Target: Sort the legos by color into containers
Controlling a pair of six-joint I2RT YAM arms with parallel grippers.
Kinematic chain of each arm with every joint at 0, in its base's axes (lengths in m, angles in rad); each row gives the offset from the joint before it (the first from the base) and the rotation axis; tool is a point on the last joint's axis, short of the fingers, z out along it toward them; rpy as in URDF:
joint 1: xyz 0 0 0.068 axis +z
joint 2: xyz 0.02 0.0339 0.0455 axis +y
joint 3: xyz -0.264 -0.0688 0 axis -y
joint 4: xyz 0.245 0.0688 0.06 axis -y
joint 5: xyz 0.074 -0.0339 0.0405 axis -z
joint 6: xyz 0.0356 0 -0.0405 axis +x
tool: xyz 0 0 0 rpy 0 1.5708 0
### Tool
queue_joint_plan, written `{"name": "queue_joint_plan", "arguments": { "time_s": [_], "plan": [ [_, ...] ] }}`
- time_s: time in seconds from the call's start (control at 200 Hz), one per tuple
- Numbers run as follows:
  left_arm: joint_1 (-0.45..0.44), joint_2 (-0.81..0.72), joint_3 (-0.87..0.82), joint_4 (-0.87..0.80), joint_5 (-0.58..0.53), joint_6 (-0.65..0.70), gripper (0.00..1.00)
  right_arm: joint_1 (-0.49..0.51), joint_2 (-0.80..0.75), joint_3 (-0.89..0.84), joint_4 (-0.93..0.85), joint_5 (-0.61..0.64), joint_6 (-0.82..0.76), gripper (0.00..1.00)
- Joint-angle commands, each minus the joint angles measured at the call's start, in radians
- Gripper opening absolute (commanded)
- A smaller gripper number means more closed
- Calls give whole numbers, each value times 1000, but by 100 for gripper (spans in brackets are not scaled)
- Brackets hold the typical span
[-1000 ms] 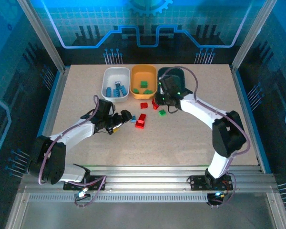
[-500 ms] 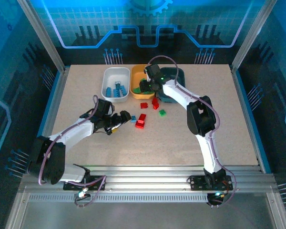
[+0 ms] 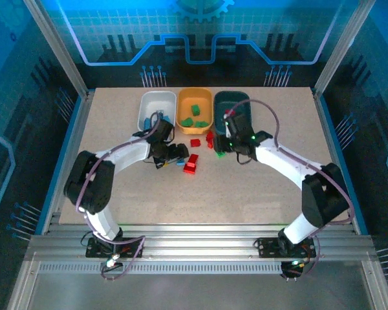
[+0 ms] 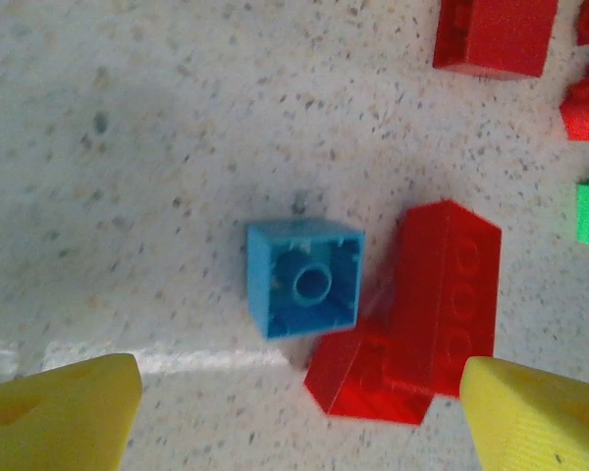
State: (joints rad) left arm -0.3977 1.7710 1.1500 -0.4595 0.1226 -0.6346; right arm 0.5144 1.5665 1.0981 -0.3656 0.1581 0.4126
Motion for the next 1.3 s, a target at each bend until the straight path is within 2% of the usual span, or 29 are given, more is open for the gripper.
{"name": "queue_joint_plan", "arguments": {
  "time_s": [0.0, 0.195, 0.29, 0.49, 0.745, 0.895, 1.006, 1.121, 1.296],
  "plan": [
    [-25, 89, 96, -97, -62, 56, 84, -1, -51, -92, 18, 15, 33, 61],
    [-44, 178, 183, -166, -147, 46, 74, -1, -104, -132, 2, 19, 16, 61],
    [-53, 197, 198, -179, -166, 45, 68, -2, -112, -127, 2, 14, 14, 61],
    [-67, 238, 218, -195, -179, 52, 62, 10, -108, -119, 12, -9, 16, 61],
    [-70, 219, 214, -189, -185, 63, 35, 44, -69, -107, 16, -15, 17, 61],
    [-70, 189, 232, -215, -196, 89, 28, 57, -62, -97, 14, -11, 18, 61],
    [-66, 138, 278, -258, -235, 127, 27, 60, -62, -92, 13, -9, 16, 61],
    [-20, 114, 382, -310, -258, 172, 27, 61, -53, -85, 13, -12, 11, 61],
    [139, 160, 545, -349, -203, 196, 27, 62, -56, -93, 20, -12, 11, 61]
  ]
}}
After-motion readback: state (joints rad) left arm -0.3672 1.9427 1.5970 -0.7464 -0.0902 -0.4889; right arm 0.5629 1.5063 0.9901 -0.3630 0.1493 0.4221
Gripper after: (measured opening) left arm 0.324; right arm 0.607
